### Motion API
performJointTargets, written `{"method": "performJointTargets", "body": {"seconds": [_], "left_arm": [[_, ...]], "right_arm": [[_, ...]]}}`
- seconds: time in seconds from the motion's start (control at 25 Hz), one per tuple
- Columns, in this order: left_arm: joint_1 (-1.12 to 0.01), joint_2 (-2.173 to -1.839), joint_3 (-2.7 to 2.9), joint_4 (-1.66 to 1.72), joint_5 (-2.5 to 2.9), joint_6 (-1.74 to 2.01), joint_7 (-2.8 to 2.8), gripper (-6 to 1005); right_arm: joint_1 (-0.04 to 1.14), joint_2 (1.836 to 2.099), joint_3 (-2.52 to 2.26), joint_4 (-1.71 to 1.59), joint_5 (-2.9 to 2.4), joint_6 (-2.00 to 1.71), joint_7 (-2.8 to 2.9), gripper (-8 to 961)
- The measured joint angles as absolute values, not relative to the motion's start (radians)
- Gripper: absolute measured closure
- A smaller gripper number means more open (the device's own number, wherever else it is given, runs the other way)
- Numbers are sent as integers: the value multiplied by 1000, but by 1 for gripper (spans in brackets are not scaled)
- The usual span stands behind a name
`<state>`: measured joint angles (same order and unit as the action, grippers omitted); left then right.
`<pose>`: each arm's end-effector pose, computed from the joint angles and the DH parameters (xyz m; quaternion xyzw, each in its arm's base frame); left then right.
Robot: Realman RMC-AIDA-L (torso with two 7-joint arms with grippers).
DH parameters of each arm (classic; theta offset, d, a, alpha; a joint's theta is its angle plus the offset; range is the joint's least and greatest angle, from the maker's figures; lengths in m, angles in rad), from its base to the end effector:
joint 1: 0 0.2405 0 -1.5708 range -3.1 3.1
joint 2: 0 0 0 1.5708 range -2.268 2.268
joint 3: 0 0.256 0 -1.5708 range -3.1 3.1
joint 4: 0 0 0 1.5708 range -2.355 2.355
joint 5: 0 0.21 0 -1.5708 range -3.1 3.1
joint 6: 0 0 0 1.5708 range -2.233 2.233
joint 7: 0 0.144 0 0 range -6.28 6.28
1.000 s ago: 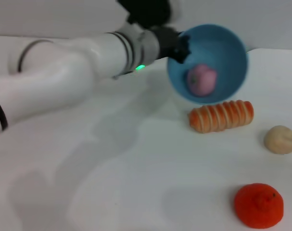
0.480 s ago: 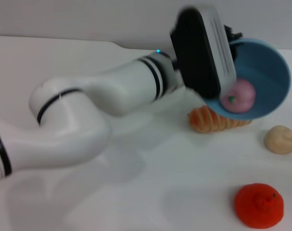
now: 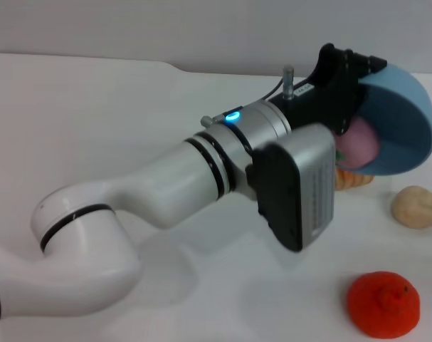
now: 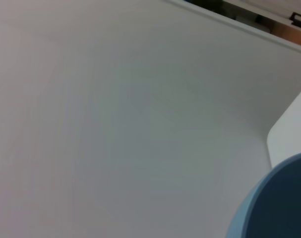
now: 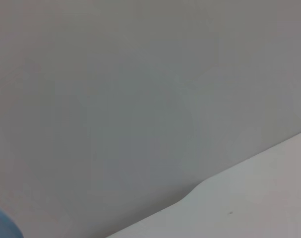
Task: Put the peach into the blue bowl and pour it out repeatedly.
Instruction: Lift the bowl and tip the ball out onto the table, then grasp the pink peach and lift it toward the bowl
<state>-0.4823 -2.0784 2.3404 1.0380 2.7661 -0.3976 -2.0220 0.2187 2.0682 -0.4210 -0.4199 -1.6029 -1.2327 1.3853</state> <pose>-0.0946 0.3263 -0.1296 -0.7930 0.4027 -0.0859 0.4491 0.4044 0.2591 0.0375 -0.6689 0.5039 0.3565 0.4141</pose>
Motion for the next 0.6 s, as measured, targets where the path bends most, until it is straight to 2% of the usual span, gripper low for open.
{"method": "performJointTargets", "body": {"seconds": [0.4, 0.6], "left_arm": [[-459, -2079, 2384, 1014, 2729, -469, -1861, 1000], [-499, -2078, 2347, 1019, 2420, -418, -1882, 1000]], "right_arm": [[229, 2068, -419, -416, -1601, -1233, 1392, 421], [238, 2068, -419, -414, -1600, -1234, 1399, 424]]}}
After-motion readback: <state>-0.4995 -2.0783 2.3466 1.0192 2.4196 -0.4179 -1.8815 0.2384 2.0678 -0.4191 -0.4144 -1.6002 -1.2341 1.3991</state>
